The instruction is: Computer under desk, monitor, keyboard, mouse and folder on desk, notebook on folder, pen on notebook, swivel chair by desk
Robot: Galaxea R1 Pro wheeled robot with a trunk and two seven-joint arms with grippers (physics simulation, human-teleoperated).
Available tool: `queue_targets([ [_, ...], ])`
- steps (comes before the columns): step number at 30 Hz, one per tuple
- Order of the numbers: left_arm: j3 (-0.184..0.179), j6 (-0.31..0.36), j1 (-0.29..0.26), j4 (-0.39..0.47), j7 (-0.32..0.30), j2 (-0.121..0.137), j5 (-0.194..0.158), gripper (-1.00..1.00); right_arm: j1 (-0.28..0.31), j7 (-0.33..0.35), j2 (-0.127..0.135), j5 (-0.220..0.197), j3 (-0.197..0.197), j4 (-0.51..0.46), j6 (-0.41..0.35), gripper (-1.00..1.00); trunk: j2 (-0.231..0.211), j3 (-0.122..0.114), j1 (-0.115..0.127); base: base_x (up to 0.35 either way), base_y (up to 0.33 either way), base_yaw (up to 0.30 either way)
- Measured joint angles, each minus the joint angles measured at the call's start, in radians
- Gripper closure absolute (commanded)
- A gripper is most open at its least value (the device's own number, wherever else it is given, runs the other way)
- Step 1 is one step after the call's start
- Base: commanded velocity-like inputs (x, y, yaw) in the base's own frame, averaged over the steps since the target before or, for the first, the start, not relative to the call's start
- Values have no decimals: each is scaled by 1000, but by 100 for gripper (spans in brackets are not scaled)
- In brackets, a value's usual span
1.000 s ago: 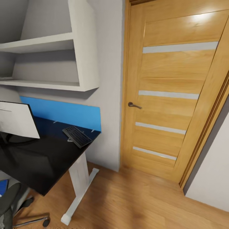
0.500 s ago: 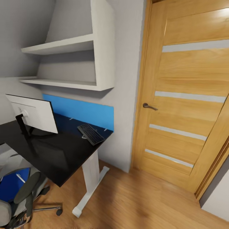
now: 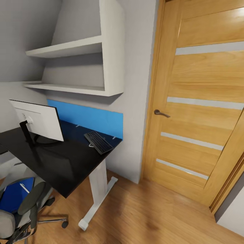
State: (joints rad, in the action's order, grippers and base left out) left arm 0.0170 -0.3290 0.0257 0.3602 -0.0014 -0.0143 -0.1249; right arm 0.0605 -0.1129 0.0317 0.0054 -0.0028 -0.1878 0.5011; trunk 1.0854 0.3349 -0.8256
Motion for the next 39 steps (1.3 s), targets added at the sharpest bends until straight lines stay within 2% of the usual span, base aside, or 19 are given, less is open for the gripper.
queue_targets([
  [13,0,0,0,-1,0,0,-1,-100,0,-1,0,0,0,0,2,-100,0,2,0,0,0,27],
  [33,-2,0,0,-1,0,-1,1,-100,0,0,1,3,2,0,2,-100,0,2,0,0,0,270],
  [39,-1,0,0,-1,0,-2,1,-100,0,1,3,4,10,0,3,-100,0,2,0,0,0,92],
])
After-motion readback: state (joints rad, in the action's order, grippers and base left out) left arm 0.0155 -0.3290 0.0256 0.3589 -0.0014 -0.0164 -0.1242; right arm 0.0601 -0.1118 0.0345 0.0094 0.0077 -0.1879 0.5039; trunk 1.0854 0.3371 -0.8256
